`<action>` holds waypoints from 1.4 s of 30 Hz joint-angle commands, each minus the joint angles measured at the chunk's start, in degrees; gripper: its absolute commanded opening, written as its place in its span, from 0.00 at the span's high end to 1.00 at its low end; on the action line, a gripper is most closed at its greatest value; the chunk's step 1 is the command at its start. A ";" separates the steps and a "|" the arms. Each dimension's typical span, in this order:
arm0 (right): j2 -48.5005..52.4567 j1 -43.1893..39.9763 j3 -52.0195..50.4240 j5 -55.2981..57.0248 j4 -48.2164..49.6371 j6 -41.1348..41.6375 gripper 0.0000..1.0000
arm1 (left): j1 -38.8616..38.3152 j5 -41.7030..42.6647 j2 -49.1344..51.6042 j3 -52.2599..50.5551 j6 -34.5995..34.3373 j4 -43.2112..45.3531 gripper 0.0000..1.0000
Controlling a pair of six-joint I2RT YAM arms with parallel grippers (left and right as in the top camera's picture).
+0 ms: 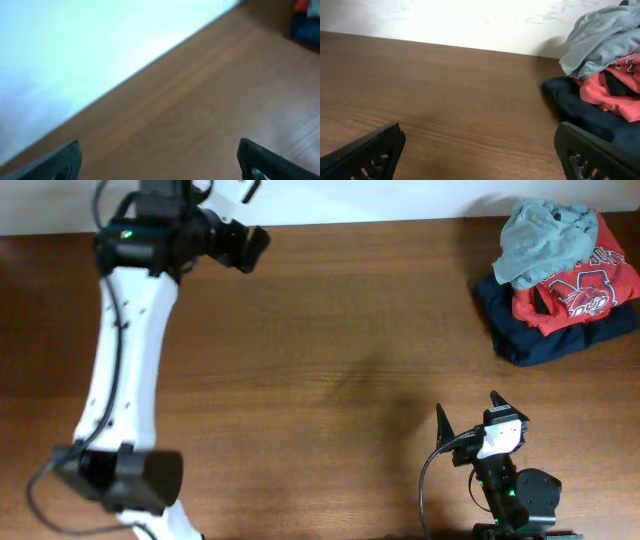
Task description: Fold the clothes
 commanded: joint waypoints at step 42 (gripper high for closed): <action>-0.63 -0.44 -0.70 0.90 0.20 0.50 0.01 | 10.60 -0.33 -95.43 -116.98 -6.14 53.99 0.01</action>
